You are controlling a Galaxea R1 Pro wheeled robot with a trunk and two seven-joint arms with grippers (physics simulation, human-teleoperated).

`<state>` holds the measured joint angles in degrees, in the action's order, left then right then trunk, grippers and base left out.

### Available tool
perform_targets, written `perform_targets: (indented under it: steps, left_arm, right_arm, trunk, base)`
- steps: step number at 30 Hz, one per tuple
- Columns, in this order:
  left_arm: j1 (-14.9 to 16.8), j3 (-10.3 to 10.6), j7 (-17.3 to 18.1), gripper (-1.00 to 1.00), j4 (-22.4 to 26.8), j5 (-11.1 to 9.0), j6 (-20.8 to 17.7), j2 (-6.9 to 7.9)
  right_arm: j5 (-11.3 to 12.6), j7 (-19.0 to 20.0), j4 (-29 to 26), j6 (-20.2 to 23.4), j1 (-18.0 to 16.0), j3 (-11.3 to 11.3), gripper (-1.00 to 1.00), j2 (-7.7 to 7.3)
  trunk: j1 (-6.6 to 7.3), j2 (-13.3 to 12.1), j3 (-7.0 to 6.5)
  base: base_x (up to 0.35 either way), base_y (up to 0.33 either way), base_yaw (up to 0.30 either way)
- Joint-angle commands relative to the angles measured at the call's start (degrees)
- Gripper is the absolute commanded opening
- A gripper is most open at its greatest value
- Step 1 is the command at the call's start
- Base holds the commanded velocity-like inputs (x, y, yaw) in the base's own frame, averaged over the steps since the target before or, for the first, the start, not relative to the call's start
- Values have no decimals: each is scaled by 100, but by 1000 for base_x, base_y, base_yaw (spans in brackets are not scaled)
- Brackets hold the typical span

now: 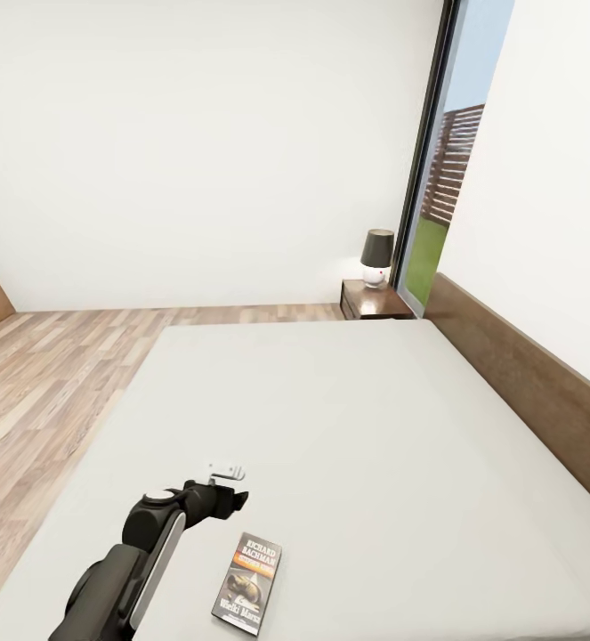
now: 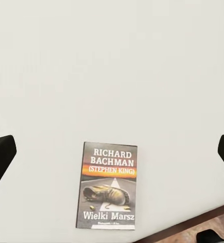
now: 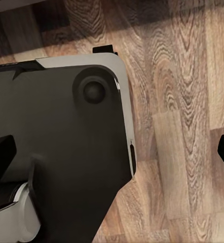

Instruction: In the bedroom, move the book from the bed onto either nightstand, and place the two sandals side by side next to the bed.

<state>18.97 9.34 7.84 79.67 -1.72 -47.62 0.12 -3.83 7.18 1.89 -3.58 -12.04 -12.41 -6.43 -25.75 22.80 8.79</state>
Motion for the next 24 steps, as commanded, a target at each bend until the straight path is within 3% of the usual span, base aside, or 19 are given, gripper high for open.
perform_targets:
  steps: [1,17,21,24]
  left_arm:
    - [10,-24,18,100,-25,-12,-2,18]
    - [207,-168,51,100,-486,30,-59,146]
    - [248,-294,-134,100,-530,35,-78,160]
    - [269,-428,-640,100,-552,37,-79,153]
  right_arm:
    - [-37,15,20,-37,-9,-48,100,-3]
    - [-30,15,22,-37,-9,-51,100,-22]
    - [-30,13,22,-37,-9,-51,100,-18]
    - [-30,13,22,-37,-9,-51,100,-10]
  trunk:
    - [-3,12,12]
    - [-3,12,12]
    - [-3,12,12]
    - [-3,12,12]
  base:
    - [0,0,0]
    - [0,0,0]
    - [0,0,0]
    - [0,0,0]
